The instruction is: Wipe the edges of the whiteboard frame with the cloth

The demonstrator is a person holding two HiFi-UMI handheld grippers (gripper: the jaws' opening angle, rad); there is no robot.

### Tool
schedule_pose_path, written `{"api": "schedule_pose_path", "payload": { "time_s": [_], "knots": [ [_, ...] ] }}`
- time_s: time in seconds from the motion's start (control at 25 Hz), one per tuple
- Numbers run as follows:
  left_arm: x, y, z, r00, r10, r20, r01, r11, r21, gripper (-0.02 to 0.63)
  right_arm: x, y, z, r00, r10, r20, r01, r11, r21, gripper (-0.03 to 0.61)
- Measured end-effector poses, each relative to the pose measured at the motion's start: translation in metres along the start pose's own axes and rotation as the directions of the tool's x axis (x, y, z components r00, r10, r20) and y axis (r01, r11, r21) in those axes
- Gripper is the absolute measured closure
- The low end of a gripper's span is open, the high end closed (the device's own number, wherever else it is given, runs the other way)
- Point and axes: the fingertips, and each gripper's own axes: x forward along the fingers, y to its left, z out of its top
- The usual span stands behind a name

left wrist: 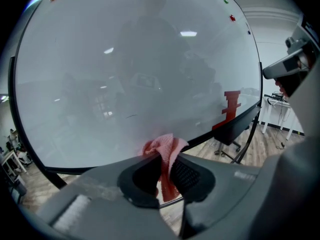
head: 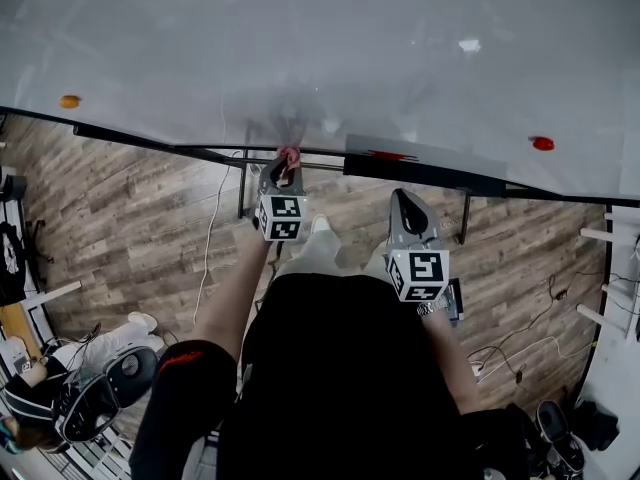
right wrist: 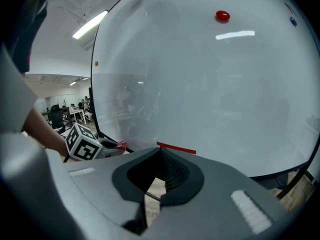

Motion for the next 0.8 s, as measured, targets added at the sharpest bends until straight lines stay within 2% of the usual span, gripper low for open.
{"api": "schedule_pose_path", "payload": {
  "time_s": [0.44,0.8],
  "knots": [
    [0.007,-0.019,0.006,0.999,0.036,-0.018,-0.036,0.999,-0.038,0.568,-0.013,-0.026,-0.012,0.999,0.022,-0.029,-0.022,1.000,0.001,0.577],
    [0.013,-0.032,0.010,0.999,0.035,-0.037,-0.037,0.998,-0.047,0.568,-0.014,-0.038,-0.016,0.999,0.039,-0.034,-0.039,0.999,-0.003,0.577]
  ]
}}
